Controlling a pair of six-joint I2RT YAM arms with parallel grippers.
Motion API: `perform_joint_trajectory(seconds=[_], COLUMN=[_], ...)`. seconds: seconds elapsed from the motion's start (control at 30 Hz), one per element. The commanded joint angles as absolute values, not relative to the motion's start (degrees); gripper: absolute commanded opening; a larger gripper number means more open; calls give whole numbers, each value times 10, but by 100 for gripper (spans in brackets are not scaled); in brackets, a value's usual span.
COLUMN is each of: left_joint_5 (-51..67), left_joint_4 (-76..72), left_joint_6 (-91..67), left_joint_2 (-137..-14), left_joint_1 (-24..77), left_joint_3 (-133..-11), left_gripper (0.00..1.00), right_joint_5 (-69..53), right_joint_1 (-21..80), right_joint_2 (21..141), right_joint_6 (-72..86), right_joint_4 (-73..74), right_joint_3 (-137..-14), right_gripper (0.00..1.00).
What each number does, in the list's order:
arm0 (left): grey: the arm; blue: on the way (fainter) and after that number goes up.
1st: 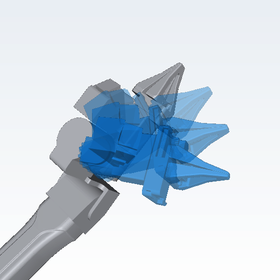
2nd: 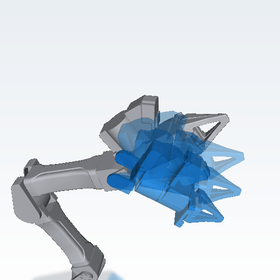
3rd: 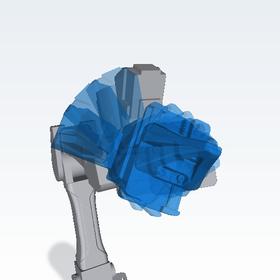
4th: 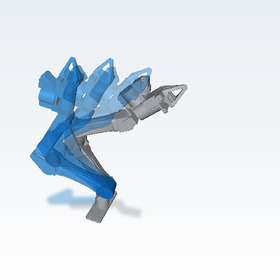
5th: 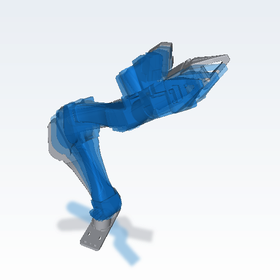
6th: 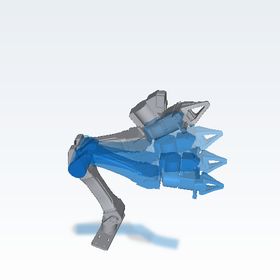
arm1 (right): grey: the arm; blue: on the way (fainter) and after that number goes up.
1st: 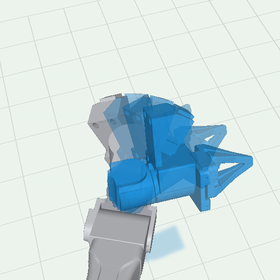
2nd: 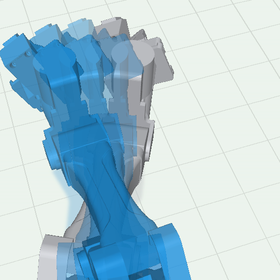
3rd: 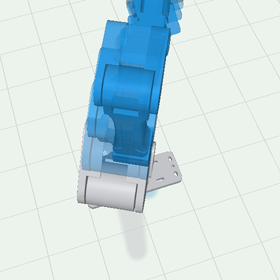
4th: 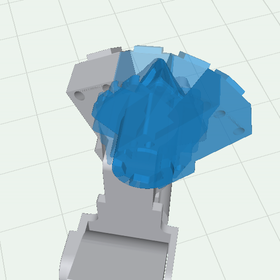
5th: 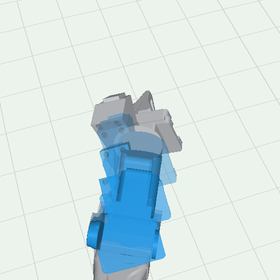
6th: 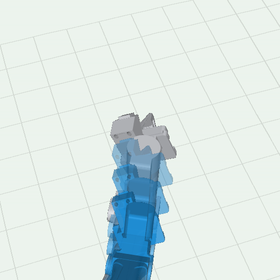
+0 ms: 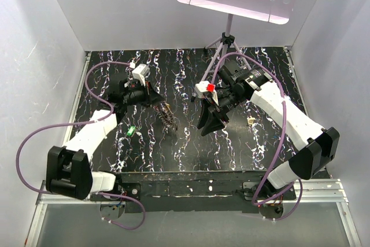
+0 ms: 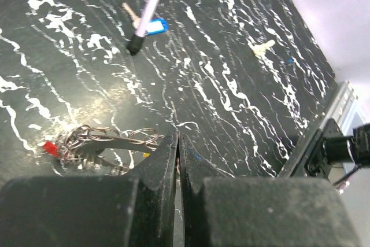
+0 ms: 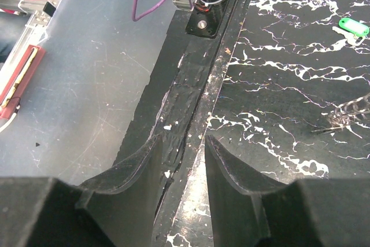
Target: Put the keys on the keyring
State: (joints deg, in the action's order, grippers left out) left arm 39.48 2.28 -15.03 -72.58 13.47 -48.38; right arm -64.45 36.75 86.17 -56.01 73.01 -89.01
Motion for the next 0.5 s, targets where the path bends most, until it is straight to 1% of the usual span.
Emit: perform_joint_trajectory(seconds=[0.0,0.17,0.27,0.47], left_joint_5=[353,338,334,318], left_joint_4=[51,44,46,63], left_joint_6=[-149,-153,-156,-167], left_joint_2=[-763,-829,-876,-994], left_joint_1=[119,106,97,83], left_joint_3=[-533,-587,-640,-731], left_gripper=[0,0,0,0], right_joint_5=[-649,-647,-646,-644], right_joint_1=[366,363,362,355], right_joint_2=[839,835,831,824], right_joint_6=[-556,-554,-552,-548], right_joint_4=[721,715,715,707], right_joint_3=[-884,-879,-876,-868], right_gripper=[44,44,44,44])
